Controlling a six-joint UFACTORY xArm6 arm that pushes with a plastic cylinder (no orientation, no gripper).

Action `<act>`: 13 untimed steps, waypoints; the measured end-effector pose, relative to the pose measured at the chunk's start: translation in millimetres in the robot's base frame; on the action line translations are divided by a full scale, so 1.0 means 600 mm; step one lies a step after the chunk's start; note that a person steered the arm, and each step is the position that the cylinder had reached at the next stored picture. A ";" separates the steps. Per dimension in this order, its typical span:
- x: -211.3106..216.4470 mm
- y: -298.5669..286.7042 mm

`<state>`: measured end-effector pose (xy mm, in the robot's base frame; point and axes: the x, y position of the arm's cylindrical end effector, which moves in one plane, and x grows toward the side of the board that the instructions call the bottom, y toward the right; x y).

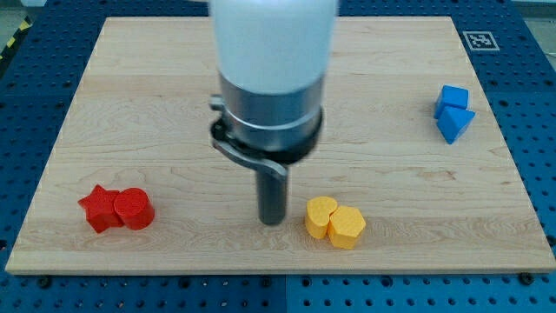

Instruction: Push the green circle bottom left to the blue blocks

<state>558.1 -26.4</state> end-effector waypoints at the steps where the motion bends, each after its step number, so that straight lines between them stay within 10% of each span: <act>1: -0.054 -0.066; 4: -0.092 -0.097; 8: -0.338 -0.127; 13: -0.202 0.039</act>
<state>437.1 -3.0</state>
